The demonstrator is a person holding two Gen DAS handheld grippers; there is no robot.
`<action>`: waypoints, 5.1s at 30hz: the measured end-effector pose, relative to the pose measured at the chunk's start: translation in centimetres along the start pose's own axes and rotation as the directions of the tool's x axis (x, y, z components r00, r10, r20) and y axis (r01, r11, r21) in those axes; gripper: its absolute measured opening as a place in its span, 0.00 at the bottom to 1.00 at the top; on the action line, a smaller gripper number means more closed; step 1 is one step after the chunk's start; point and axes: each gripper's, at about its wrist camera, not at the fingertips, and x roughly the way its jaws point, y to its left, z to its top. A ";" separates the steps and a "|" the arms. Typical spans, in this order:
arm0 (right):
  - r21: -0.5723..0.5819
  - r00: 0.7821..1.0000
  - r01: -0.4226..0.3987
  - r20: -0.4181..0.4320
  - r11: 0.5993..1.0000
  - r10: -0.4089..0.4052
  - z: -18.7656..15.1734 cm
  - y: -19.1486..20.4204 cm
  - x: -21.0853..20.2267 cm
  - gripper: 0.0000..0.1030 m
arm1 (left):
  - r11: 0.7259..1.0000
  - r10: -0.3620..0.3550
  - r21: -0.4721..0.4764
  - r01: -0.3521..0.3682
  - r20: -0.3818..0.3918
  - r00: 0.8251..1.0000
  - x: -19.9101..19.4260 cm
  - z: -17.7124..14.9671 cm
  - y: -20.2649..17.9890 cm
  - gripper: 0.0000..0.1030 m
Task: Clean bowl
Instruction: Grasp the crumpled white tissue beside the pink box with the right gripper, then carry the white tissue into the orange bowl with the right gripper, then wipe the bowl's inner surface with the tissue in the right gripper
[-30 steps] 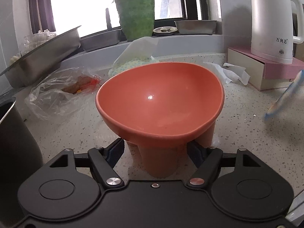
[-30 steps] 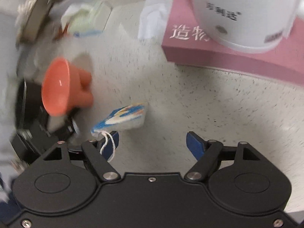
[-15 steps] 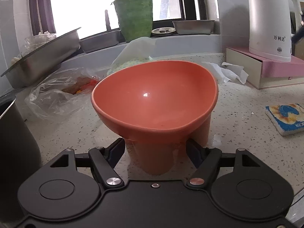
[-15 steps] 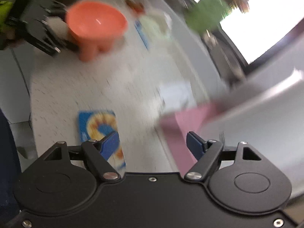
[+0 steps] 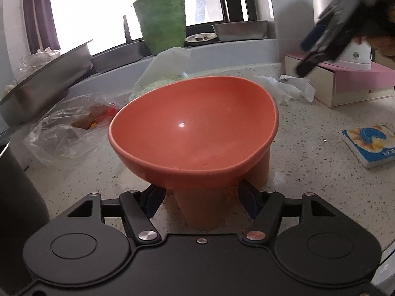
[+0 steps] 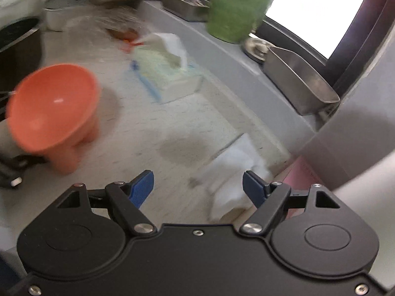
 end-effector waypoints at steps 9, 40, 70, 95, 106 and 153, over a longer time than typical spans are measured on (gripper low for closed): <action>0.252 0.977 0.102 -0.209 0.962 -0.049 2.6 -3.7 8.7 0.84 | 0.998 -0.017 -0.055 0.016 -0.017 1.000 1.0 0.5 0.4 0.63; -0.146 0.994 -0.091 -0.079 0.985 0.080 2.3 6.3 -6.0 0.01 | 0.978 -0.204 -0.048 0.201 -0.065 0.977 -0.6 -0.1 0.5 0.37; -0.927 0.914 -0.263 -0.328 -0.269 0.238 1.9 17.9 -2.7 0.02 | 0.968 -0.242 0.033 0.247 -0.116 0.963 -0.3 0.2 0.4 0.38; -0.888 0.850 -0.405 -0.278 0.218 0.447 7.0 13.2 -1.7 0.02 | 0.954 -0.299 -0.015 0.301 -0.161 0.940 0.5 1.3 1.4 0.37; -0.833 0.803 -0.478 -0.285 0.280 0.523 4.4 11.7 -3.0 0.02 | 0.953 -0.299 -0.006 0.304 -0.183 0.936 0.6 1.7 1.3 0.37; -0.730 0.761 -0.460 -0.031 0.506 0.648 4.2 16.3 -1.1 0.02 | 0.965 -0.247 0.035 0.258 -0.195 0.949 -0.2 2.9 0.1 0.37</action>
